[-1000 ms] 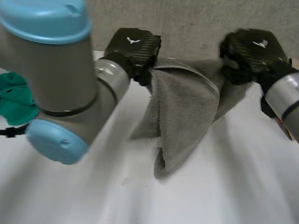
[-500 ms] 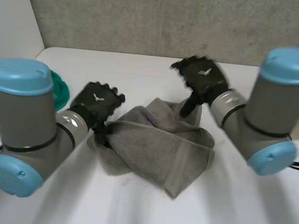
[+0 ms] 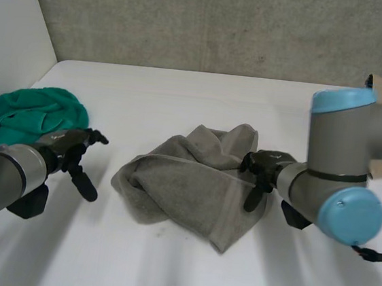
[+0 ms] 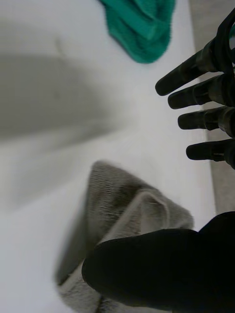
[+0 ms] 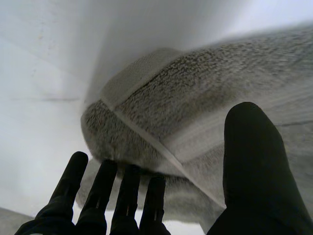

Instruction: Fold the laundry.

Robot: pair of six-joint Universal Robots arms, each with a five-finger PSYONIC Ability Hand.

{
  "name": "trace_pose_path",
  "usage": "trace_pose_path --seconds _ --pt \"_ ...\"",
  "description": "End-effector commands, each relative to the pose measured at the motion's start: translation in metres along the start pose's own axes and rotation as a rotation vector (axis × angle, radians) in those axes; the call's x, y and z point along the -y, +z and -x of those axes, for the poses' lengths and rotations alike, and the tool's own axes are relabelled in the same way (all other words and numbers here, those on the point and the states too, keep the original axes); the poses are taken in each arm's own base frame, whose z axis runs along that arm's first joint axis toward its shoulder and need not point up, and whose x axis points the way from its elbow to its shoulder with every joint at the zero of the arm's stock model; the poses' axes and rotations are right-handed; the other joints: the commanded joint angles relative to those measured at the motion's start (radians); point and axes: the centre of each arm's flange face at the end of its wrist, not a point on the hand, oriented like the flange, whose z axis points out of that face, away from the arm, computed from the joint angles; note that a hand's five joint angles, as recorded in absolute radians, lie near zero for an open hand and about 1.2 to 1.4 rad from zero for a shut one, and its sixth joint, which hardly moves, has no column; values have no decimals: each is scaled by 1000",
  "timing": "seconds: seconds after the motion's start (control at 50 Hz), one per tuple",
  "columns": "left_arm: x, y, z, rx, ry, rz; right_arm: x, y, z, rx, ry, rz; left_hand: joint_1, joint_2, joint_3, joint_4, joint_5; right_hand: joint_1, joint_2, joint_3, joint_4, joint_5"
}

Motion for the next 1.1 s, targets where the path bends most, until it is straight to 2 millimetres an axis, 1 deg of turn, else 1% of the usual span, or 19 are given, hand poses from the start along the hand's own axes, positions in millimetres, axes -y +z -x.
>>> trace_pose_path --seconds 0.02,0.06,0.08,0.1,0.16,0.34,0.48,0.6,0.68,0.72,0.76,0.78,0.8,0.9,0.92,0.98,1.0,1.04,1.1 --pt "-15 6 6 9 -56 115 -13 30 8 -60 -15 -32 115 84 89 84 104 183 188 178 171 165" --pt "-18 8 5 2 -70 140 -15 32 10 -64 -23 -37 118 87 92 87 107 356 361 351 344 338" --pt "-19 9 6 -1 -75 151 -15 32 10 -66 -23 -43 118 87 92 87 107 560 565 555 548 542" --pt "-22 11 5 -12 -83 171 -13 31 9 -71 -20 -49 121 90 95 90 110 940 945 936 929 923" --pt "-26 14 2 -30 -91 202 -10 24 8 -82 -8 -67 139 107 113 108 128 944 949 939 932 926" --pt "-30 28 -18 -72 -117 208 50 -39 -3 -47 4 -393 162 131 136 131 151 944 949 939 932 926" --pt "-31 46 -37 -54 -136 198 64 -84 1 27 -20 -422 150 119 124 119 139 944 949 939 932 926" --pt "-30 50 -57 -51 -103 180 69 -118 2 41 -9 -445 153 122 127 122 142 944 949 939 932 926" --pt "-30 52 -74 -83 -83 156 74 -139 0 41 -7 -491 291 260 265 260 280 944 949 939 932 926" --pt "-32 54 -85 -98 -67 146 76 -147 -4 32 -2 -515 528 497 502 497 517 944 949 939 932 926" --pt "-35 56 -88 -92 -57 148 79 -150 -8 26 2 -531 748 717 722 717 737 944 949 939 932 926" --pt "-36 57 -91 -78 -49 144 80 -150 -15 12 9 -539 1113 1081 1087 1082 1102 944 949 939 932 926" --pt "-35 57 -91 -69 -43 138 81 -150 -17 6 8 -539 1180 1149 1154 1149 1169 944 949 939 932 926" --pt "-7 47 -85 23 -18 30 79 -136 -39 -37 3 -495 1181 1149 1155 1150 1170 944 949 939 932 926" --pt "11 36 -82 38 -2 -30 75 -128 -46 -41 -20 -453 1181 1149 1155 1150 1170 944 949 939 932 926" --pt "45 11 -78 27 34 -150 65 -114 -56 -42 -69 -370 1181 1149 1155 1150 1170 944 949 939 932 926" --pt "68 -6 -75 9 74 -250 60 -106 -61 -41 -105 -323 1181 1149 1155 1150 1170 944 949 939 932 926" --pt "86 -21 -76 -13 130 -347 54 -97 -64 -36 -137 -274 1181 1149 1155 1150 1170 944 949 939 932 926" --pt "94 -22 -83 -69 290 -438 41 -81 -61 0 -195 -197 1181 1149 1155 1150 1170 944 949 939 932 926"
